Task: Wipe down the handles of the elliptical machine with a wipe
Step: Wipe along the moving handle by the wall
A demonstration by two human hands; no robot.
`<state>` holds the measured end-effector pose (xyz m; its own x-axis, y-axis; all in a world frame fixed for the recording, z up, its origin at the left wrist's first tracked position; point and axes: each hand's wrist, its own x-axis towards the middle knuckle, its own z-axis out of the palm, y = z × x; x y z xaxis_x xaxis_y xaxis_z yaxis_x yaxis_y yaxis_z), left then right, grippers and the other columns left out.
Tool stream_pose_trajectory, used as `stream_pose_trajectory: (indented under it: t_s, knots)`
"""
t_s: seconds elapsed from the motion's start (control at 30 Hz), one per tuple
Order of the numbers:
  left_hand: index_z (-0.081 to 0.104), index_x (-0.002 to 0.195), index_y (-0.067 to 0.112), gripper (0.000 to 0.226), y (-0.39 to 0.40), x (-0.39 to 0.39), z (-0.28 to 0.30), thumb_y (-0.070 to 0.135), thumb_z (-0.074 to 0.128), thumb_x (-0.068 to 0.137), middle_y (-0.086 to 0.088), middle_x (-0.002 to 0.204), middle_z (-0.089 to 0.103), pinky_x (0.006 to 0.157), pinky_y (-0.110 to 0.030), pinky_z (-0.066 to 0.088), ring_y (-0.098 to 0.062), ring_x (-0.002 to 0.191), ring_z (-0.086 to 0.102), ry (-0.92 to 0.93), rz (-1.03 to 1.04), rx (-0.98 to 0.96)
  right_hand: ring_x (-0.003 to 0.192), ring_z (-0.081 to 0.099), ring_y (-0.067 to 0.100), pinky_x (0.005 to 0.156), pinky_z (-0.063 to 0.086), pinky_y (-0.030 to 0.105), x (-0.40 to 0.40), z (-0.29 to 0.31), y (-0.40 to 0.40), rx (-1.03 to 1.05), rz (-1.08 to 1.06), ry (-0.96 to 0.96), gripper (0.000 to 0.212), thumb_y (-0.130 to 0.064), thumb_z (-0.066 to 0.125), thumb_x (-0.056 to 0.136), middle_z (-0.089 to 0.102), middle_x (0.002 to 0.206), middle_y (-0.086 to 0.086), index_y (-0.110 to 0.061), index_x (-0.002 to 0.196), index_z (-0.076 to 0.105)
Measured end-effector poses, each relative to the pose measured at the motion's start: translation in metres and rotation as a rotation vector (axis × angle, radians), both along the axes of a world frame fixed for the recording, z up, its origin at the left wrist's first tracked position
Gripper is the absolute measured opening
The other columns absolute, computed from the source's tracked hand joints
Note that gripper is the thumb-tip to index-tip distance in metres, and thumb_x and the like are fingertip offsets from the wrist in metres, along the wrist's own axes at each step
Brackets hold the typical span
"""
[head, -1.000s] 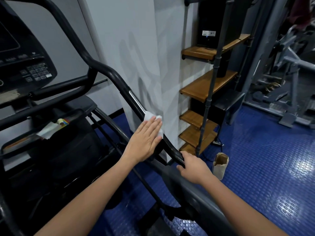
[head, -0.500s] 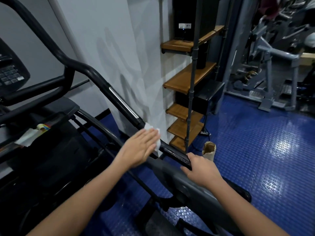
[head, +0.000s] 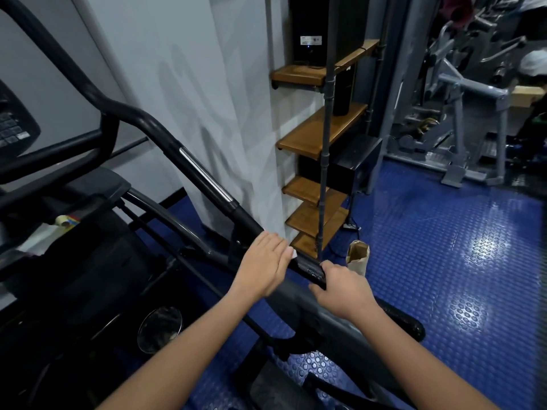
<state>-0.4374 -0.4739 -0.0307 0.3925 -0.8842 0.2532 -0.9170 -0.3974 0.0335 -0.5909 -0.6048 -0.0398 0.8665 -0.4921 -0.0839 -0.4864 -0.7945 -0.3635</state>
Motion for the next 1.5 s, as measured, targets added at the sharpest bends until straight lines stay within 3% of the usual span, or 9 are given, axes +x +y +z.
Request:
stream_pose_trajectory:
  t_s: [0.2,0.4,0.6,0.9,1.1,1.2,1.3,1.4,1.5]
  knots:
    - [0.051,0.144,0.018,0.054,0.026,0.034,0.011,0.039,0.017,0.107,0.002,0.147,0.052,0.122,-0.037,0.021,-0.014,0.141,0.040,-0.089,-0.119,0.155,0.087,0.064,0.019,0.070,0.051,0.036,-0.017,-0.005,-0.004,-0.011,-0.020,-0.019,0.027,-0.049,0.054,0.090,0.061,0.094,-0.007,-0.027,0.104,0.048]
    - [0.071,0.079,0.015,0.055,-0.003,0.078,0.051,0.030,0.023,0.102,-0.002,0.077,0.065,0.100,-0.039,0.041,-0.023,0.077,0.058,-0.422,0.081,0.202,0.082,0.063,0.017,0.063,0.045,0.033,-0.019,-0.005,-0.009,0.027,0.011,-0.028,0.024,-0.049,0.055,0.089,0.060,0.091,-0.008,-0.030,0.102,0.049]
    - [0.058,0.075,0.014,0.043,-0.032,0.031,0.012,0.020,0.020,0.096,-0.003,0.068,0.064,0.073,-0.040,0.043,-0.024,0.063,0.056,-0.240,0.040,0.346,0.081,0.063,0.019,0.068,0.053,0.036,-0.018,-0.007,-0.014,0.056,0.005,0.011,0.027,-0.049,0.058,0.087,0.061,0.090,-0.005,-0.028,0.101,0.050]
    - [0.062,0.131,0.019,0.055,0.007,0.035,0.003,0.038,0.018,0.105,0.001,0.132,0.064,0.116,-0.040,0.032,-0.017,0.127,0.054,-0.197,-0.088,0.175,0.076,0.062,0.014,0.070,0.057,0.037,-0.017,-0.011,-0.024,0.153,-0.016,0.066,0.028,-0.054,0.061,0.083,0.061,0.084,-0.007,-0.029,0.092,0.054]
    - [0.072,0.102,0.012,0.055,0.004,0.083,0.043,0.031,0.020,0.102,-0.005,0.101,0.070,0.113,-0.040,0.030,-0.027,0.104,0.060,-0.416,0.122,0.198,0.076,0.062,0.015,0.069,0.056,0.035,-0.011,-0.005,-0.028,0.206,0.004,0.117,0.028,-0.052,0.065,0.081,0.062,0.083,-0.005,-0.026,0.089,0.056]
    - [0.071,0.091,0.017,0.056,-0.010,0.054,0.020,0.030,0.017,0.102,-0.002,0.094,0.070,0.107,-0.037,0.032,-0.022,0.094,0.058,-0.307,0.112,0.165,0.076,0.061,0.015,0.068,0.055,0.034,-0.009,-0.003,-0.029,0.226,0.016,0.140,0.027,-0.050,0.065,0.080,0.062,0.084,-0.004,-0.025,0.088,0.056]
    - [0.068,0.115,0.018,0.052,-0.015,0.003,-0.011,0.031,0.019,0.105,0.001,0.115,0.069,0.109,-0.033,0.030,-0.017,0.110,0.057,-0.037,0.039,0.031,0.076,0.061,0.014,0.068,0.055,0.033,-0.012,-0.003,-0.028,0.218,0.019,0.125,0.026,-0.049,0.065,0.080,0.062,0.084,-0.005,-0.026,0.090,0.056]
    - [0.042,0.150,0.019,0.048,0.001,-0.032,-0.022,0.033,0.021,0.108,0.007,0.154,0.042,0.122,-0.030,0.017,-0.008,0.145,0.030,0.166,0.011,-0.059,0.075,0.062,0.015,0.069,0.056,0.033,-0.015,-0.003,-0.026,0.194,0.020,0.103,0.026,-0.048,0.064,0.081,0.063,0.083,-0.006,-0.026,0.094,0.057]
    - [0.019,0.158,0.023,0.053,0.026,-0.014,-0.022,0.041,0.013,0.108,0.010,0.163,0.017,0.124,-0.032,0.012,-0.003,0.151,0.008,0.029,-0.037,0.060,0.076,0.062,0.015,0.068,0.055,0.033,-0.018,-0.002,-0.025,0.178,0.025,0.097,0.025,-0.047,0.063,0.084,0.062,0.084,-0.005,-0.026,0.096,0.056]
